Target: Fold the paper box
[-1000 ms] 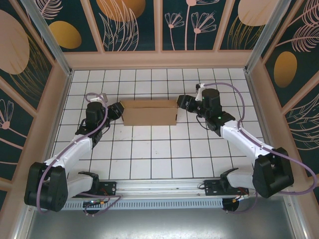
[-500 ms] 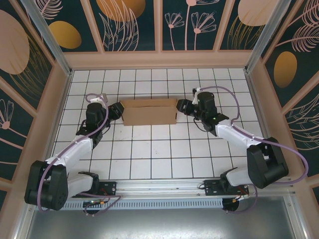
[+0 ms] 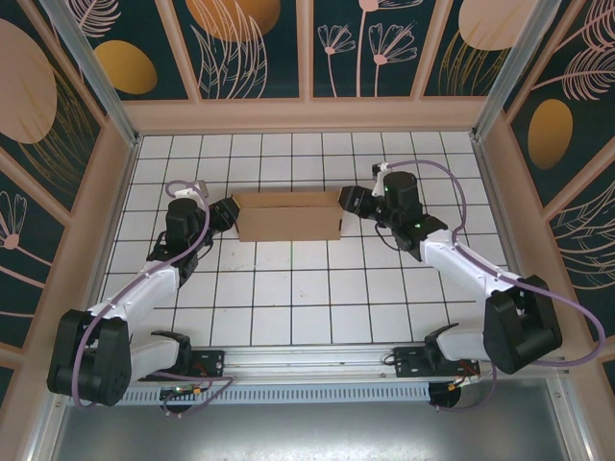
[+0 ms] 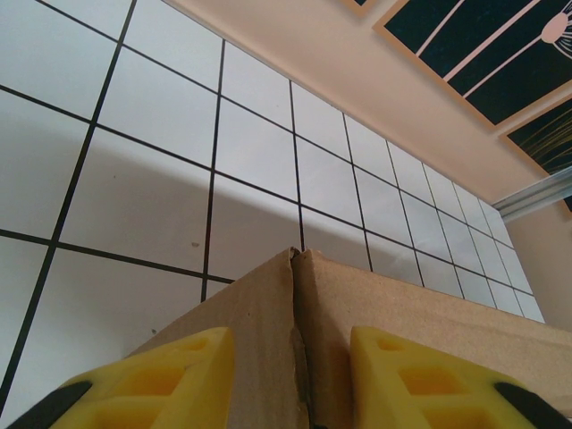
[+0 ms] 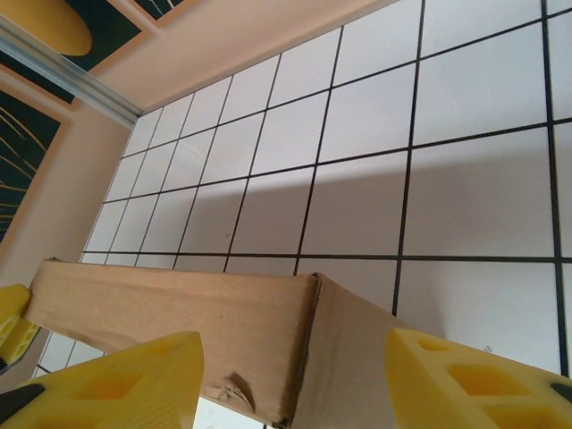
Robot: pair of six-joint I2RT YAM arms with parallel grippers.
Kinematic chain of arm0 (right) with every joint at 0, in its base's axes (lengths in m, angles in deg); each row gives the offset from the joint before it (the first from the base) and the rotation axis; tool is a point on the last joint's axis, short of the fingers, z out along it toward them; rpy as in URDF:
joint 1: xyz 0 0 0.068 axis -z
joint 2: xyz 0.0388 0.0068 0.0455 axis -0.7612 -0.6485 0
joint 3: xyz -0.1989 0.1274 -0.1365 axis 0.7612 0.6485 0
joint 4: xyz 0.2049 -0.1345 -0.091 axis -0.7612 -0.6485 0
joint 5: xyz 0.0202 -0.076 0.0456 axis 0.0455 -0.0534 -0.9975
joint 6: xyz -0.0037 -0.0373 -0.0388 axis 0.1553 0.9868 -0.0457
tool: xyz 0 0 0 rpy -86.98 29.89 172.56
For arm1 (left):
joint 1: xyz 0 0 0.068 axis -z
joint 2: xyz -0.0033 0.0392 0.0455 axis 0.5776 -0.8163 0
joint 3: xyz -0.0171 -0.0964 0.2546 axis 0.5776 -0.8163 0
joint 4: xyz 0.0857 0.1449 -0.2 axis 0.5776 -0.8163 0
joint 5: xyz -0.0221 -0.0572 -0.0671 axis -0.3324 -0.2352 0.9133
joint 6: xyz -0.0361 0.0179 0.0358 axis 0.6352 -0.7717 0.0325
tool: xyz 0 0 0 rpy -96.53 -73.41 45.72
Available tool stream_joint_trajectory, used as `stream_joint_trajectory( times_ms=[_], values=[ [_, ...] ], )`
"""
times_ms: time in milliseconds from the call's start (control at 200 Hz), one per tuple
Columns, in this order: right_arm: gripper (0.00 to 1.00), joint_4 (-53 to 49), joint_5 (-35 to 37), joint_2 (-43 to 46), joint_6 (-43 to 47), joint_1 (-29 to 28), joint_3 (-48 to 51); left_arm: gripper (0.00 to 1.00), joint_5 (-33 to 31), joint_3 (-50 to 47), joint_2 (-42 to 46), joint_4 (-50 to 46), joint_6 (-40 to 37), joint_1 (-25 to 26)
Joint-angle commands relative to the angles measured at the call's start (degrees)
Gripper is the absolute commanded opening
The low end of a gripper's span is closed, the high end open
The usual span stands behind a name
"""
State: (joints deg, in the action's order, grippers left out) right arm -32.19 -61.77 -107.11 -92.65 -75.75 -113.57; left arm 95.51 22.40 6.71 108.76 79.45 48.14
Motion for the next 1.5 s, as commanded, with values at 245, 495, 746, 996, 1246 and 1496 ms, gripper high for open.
stream_joint_trajectory(
  times_ms=[245, 495, 746, 996, 1246, 1496],
  values=[
    [0.36, 5.4, -0.6, -6.7, -3.4, -4.9, 6.3, 0.21, 5.7, -3.9, -4.6, -6.2, 0.4, 0.5],
    [0.23, 4.7, -1.0, -3.3, -0.8, -4.9, 3.1, 0.15, 17.9, -4.3, -4.9, 8.7, 6.9, 1.5],
    [0.21, 5.1, -0.7, -3.4, 2.5, -2.7, -3.8, 0.18, 18.6, 2.7, -8.6, 15.3, 8.1, 1.5],
    [0.21, 11.5, -6.0, -9.2, 2.0, 3.1, -7.7, 0.15, 17.7, 14.1, -19.3, 17.4, 8.3, 1.5],
    [0.19, 23.4, -9.2, -12.7, 3.7, 6.3, -5.1, 0.15, 14.9, 19.3, -23.7, 19.9, 4.7, 1.5],
    [0.18, 37.0, -9.8, -14.8, 5.6, 5.5, 6.8, 0.15, 11.3, 6.8, -25.2, 28.7, 3.8, 1.7]
  ],
)
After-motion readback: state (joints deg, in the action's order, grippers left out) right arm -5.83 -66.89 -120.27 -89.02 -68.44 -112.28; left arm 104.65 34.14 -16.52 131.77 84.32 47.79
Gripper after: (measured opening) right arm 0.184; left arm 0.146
